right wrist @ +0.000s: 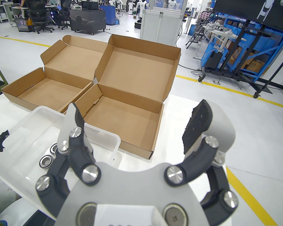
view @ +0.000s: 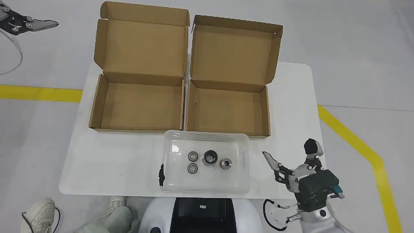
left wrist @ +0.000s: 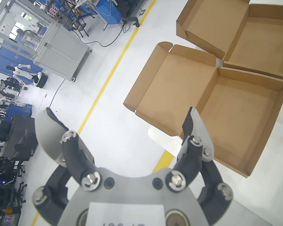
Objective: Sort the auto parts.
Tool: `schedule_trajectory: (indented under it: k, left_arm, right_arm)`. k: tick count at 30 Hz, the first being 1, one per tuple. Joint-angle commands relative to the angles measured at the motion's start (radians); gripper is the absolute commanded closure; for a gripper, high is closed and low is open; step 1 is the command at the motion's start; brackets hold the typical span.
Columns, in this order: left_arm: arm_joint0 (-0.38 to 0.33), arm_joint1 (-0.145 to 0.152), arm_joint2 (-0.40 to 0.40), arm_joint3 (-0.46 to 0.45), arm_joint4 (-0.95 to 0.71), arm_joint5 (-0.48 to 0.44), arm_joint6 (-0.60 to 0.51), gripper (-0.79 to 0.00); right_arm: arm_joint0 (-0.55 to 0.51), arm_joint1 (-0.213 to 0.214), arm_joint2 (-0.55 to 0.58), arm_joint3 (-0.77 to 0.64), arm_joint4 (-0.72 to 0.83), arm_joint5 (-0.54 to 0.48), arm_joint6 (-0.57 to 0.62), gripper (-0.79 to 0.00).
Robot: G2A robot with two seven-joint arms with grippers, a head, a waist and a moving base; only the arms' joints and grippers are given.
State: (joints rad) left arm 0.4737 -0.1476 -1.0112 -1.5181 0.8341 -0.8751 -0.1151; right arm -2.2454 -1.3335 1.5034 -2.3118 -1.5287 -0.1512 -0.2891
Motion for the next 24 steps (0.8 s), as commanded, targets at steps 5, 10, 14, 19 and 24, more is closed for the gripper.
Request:
schedule_trajectory:
  k: [5,10,14,19,24]
  left_arm:
    - [0.0,0.0,0.0,0.0,0.0,0.0,0.0,-0.785]
    - [0.0,0.0,0.0,0.0,0.0,0.0,0.0,-0.785]
    - [0.0,0.0,0.0,0.0,0.0,0.0,0.0,-0.785]
    - [0.0,0.0,0.0,0.0,0.0,0.0,0.0,-0.785]
    - [0.0,0.0,0.0,0.0,0.0,0.0,0.0,-0.785]
  right_arm:
    - [0.0,0.0,0.0,0.0,0.0,0.0,0.0,-0.785]
    - [0.0,0.0,0.0,0.0,0.0,0.0,0.0,-0.785]
    - [0.0,0.0,0.0,0.0,0.0,0.0,0.0,-0.785]
    - [0.033,0.002,0.005,0.017,-0.001,0.01,0.026,-0.785]
    - [0.092,0.007,-0.009,0.063,-0.027,-0.04,0.112,-0.785]
